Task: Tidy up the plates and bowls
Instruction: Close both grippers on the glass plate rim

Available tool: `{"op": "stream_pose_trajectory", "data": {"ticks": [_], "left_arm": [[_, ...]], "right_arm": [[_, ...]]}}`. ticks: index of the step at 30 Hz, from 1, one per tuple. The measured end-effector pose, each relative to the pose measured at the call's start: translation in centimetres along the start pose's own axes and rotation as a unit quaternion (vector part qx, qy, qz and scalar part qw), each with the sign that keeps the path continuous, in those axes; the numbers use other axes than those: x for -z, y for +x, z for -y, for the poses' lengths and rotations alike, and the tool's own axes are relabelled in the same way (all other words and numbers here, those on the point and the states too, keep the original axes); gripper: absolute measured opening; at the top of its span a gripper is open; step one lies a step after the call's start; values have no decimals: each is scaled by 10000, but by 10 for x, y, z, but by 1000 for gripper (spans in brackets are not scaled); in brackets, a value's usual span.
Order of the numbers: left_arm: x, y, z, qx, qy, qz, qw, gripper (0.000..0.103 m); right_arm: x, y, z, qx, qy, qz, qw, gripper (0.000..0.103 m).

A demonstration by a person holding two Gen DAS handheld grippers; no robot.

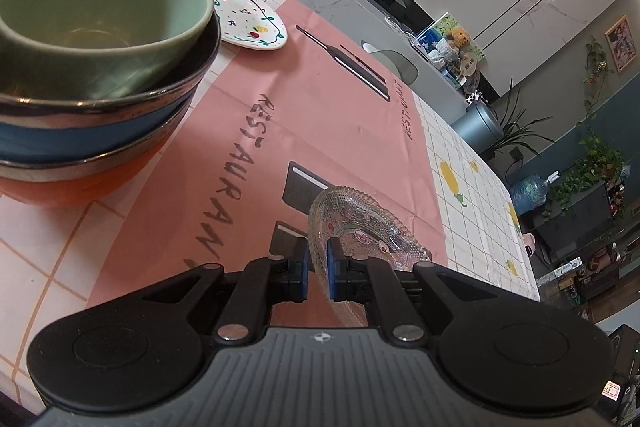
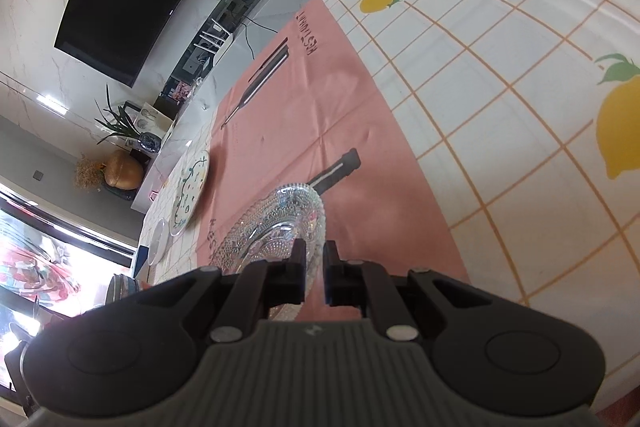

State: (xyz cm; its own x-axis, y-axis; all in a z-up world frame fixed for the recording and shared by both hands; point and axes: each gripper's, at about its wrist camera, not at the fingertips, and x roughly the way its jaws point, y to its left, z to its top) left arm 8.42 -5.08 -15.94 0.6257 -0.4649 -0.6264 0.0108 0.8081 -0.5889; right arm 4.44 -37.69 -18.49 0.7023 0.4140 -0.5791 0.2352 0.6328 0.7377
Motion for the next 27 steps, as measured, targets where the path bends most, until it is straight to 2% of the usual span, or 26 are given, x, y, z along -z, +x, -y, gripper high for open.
{"op": "stream_pose_trajectory", "data": {"ticks": [11,19,22,25,27], "left_arm": [[4,5,-6,-113,-8,-164,9998,9],[6,7,-6,-124,111,-146,9998,9],[6,6,-5,-148,123,-145,9997,11],[7,2,-2,-144,183,-106,9997,23],[7,-2,3,-140,295,-83,9994,26]], "right_arm": [[8,4,-6,236,-255,-34,9994,5],[10,6,-7,310,-345,-37,9989,5],[10,6,-8,291,-375,-30,9989,10],[11,3,-12,342,-500,17,9982,14],[11,-1,-16,352,-599,97,9975,33]]}}
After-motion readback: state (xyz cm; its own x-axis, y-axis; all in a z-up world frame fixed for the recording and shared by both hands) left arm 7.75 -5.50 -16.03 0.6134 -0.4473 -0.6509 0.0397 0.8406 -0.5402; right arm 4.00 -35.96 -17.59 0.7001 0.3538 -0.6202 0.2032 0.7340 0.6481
